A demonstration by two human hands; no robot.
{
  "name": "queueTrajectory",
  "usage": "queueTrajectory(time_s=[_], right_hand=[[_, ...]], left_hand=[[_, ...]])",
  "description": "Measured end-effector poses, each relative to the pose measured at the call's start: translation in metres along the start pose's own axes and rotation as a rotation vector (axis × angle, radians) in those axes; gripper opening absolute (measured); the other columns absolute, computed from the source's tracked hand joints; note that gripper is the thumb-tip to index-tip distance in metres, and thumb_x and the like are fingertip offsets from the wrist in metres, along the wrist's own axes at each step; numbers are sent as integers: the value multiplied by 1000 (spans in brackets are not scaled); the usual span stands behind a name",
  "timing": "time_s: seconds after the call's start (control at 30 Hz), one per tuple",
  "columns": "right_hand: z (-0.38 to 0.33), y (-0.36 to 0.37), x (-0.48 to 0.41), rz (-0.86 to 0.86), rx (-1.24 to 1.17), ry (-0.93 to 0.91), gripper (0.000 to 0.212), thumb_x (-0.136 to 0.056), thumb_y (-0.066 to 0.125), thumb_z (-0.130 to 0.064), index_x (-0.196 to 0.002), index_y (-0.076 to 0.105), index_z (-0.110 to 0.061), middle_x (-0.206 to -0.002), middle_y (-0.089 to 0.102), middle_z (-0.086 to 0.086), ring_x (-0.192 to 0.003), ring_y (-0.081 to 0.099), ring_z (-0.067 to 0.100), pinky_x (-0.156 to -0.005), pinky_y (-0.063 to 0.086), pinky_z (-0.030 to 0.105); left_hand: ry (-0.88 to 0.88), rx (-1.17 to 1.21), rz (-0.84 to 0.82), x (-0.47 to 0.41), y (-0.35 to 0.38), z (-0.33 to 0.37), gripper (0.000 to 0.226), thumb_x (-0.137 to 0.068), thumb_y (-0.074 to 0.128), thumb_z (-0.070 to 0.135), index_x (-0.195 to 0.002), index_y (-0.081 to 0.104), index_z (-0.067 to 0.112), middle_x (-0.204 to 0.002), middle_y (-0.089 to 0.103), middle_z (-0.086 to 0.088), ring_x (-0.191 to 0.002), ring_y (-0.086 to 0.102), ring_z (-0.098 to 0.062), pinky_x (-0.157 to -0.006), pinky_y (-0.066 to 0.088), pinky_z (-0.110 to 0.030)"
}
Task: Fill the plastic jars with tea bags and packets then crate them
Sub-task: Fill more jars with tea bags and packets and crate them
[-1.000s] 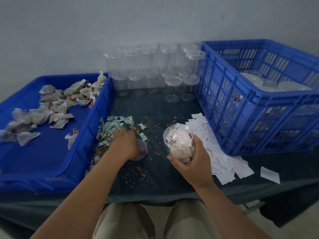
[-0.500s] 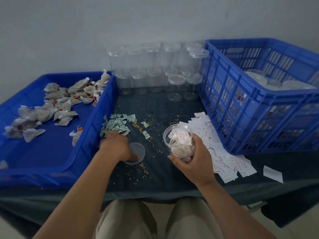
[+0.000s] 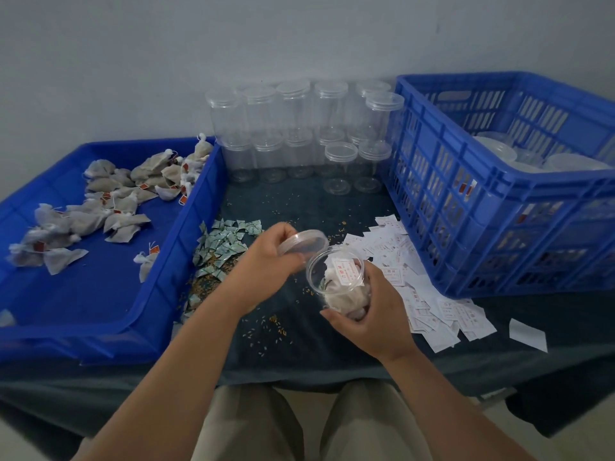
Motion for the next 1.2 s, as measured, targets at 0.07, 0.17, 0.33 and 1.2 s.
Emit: queueTrajectory(time_s=[0.07, 0.17, 0.33, 1.2], right_hand=[[-1, 2, -1, -22, 3, -1, 87, -76, 81, -74, -135, 57, -14, -112, 68, -8, -97, 70, 16, -77, 61, 42], [0, 4, -2, -39, 15, 18, 80, -72, 88, -64, -131, 57, -20, -110, 67, -13, -95, 69, 14, -74, 61, 40], [4, 5, -3, -64, -6, 54, 73, -71, 92, -59, -127, 57, -27, -110, 68, -16, -97, 69, 13, -75, 61, 42], [-4, 14, -3, -137, 183, -43, 55, -76, 76, -58, -118, 54, -31, -97, 65, -16, -84, 68, 7, -67, 59, 32]], left_hand=[[46, -31, -107, 5, 14, 13, 38, -73, 77, 54, -94, 57, 29, -97, 69, 5, -89, 67, -13, -84, 59, -41], [223, -261, -163, 15, 31, 32, 50, -72, 78, 72, -89, 52, 32, -116, 65, 17, -107, 63, -4, -86, 52, -19], [308, -497, -85, 14, 44, 42, 63, -68, 72, 79, -114, 47, 45, -122, 51, 24, -112, 51, 0, -94, 46, -26], [724, -761, -435, 18, 96, 69, 46, -93, 73, 55, -132, 72, 31, -147, 62, 12, -139, 50, -5, -119, 31, -26]])
Point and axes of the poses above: each hand's wrist, its own x-axis away from the middle knuckle, its own y-axis out of the palm, z = x × y, the point moved 8 cm from there along -x, towards the middle knuckle
